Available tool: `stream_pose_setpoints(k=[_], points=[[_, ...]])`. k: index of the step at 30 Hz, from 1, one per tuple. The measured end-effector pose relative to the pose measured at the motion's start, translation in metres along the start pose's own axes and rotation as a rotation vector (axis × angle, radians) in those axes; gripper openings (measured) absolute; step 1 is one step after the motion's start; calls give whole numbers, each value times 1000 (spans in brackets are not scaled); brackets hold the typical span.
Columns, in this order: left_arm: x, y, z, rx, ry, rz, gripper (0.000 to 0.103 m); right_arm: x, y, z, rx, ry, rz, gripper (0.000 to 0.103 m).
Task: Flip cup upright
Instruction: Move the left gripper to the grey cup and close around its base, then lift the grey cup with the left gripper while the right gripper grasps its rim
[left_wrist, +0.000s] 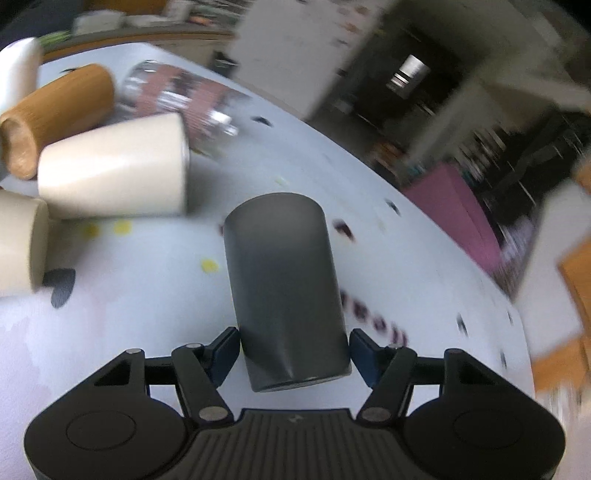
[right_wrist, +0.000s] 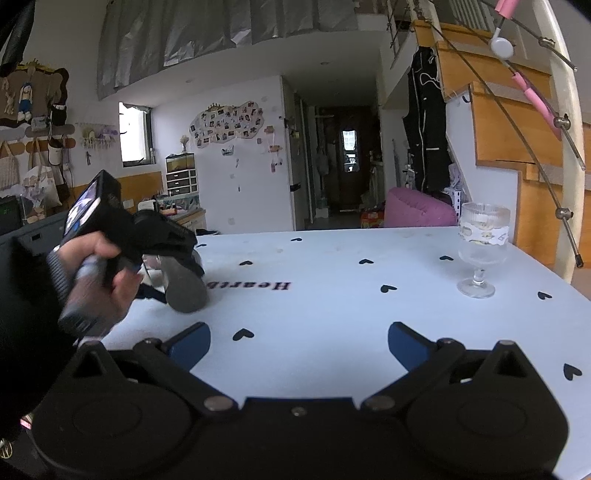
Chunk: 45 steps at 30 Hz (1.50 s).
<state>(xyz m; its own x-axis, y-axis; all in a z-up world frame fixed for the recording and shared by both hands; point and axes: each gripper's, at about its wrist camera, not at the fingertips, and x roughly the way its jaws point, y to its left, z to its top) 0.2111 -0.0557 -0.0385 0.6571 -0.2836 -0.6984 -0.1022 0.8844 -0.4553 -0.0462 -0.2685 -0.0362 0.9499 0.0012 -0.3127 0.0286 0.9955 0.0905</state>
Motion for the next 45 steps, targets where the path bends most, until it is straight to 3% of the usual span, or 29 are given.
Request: stream_pose_setpoints(k=[5,10,15,23,28,34,40,45], points=[[-21,-12,-31,209,112,-90,65,-2,-6,2,25,-1,-10,103],[-42,-16,-66,370,165,-161,65,-3,-14,4,60,1,-22,103],[-63,-23,-98,458,202,-212,65,-4,-21,8,92,4,-24,103],[-94,-20,-136,581,185,-237,65,10,-25,13,179,67,31,103],[-102,-16,-145,602,169,-257,66,43,-23,25,281,216,154,103],[-103,-13,-145,596,164,-269,65,91,-12,31,443,458,321,103],[-104,-11,-146,615,162,-277,65,129,1,31,506,653,353,103],[-105,-10,-147,633,158,-281,65,154,4,19,568,819,372,96]])
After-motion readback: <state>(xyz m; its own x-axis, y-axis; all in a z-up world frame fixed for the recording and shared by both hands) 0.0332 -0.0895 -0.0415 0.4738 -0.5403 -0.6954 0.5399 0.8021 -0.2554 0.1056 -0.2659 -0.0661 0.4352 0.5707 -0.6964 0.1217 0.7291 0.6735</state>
